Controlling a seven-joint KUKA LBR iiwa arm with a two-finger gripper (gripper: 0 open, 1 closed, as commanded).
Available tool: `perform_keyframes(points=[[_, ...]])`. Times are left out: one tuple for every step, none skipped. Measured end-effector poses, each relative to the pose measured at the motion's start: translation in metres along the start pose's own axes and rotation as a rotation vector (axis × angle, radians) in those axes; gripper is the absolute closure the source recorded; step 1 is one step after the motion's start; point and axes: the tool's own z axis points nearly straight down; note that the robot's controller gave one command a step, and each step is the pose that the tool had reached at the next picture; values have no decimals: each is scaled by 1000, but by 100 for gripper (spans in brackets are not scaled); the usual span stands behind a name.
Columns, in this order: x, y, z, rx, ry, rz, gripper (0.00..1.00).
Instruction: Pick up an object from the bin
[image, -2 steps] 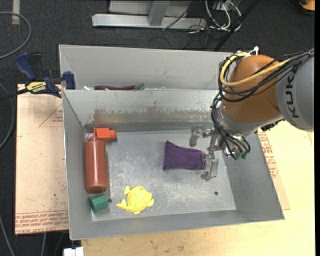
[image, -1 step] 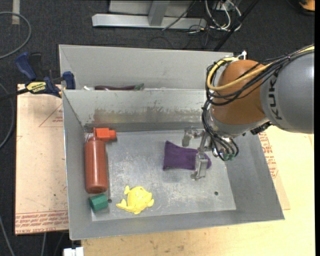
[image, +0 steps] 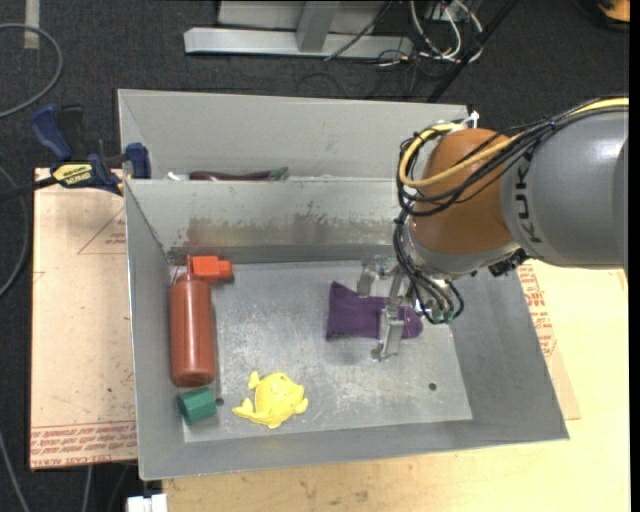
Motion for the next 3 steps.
perform_keyframes(points=[[-18,13,63,0,-10,-296,100],[-18,13,63,-1,-10,-295,100],[-37,15,-90,-1,-19,-252,100]])
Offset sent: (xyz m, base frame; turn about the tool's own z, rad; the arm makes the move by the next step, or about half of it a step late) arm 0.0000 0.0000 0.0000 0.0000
